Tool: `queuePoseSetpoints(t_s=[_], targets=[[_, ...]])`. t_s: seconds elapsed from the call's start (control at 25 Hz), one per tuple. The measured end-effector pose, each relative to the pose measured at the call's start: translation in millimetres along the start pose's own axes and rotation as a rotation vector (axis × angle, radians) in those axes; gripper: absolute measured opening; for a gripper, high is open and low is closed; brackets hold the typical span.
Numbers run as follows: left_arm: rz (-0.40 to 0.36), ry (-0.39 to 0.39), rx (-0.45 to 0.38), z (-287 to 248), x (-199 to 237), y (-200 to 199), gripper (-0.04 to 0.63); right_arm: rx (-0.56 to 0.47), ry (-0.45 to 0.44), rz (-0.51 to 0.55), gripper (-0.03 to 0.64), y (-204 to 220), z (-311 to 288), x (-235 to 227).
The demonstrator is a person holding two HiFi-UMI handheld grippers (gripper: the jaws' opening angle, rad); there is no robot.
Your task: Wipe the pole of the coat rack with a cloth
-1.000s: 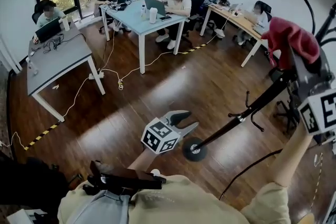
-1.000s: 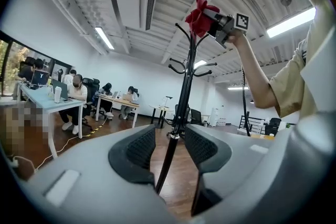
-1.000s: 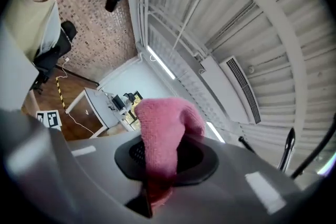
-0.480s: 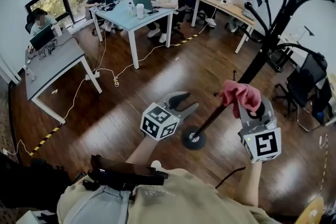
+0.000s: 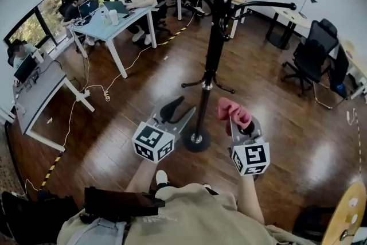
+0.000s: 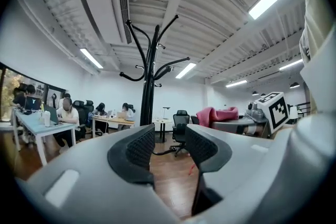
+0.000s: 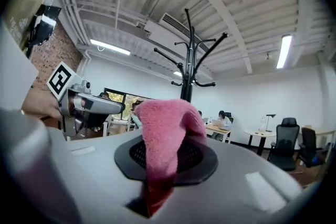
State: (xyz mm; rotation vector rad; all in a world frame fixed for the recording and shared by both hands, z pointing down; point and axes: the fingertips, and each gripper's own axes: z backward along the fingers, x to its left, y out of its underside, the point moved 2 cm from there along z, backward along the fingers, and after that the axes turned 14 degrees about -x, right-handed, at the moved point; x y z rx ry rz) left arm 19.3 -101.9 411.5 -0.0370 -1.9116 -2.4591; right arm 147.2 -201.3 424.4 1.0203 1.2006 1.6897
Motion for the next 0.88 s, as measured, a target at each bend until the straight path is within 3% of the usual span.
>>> queuePoseSetpoints(t_s=[0.36,0.6,0.88], targets=[[-0.188,-0.195,-0.115,-30,-61,-4,0.23,-0.051,0.026,-0.022,0.051,11,51,-63],[-0.179,-0.235,-0.017,-32,-77,21,0.275,-0.004,0.012,-0.099,0.051,35,65,-73],[-0.18,-0.255,0.014,-5,-48,32,0.275,0.005,-0.009,-0.103,0.051,53,48,-51]])
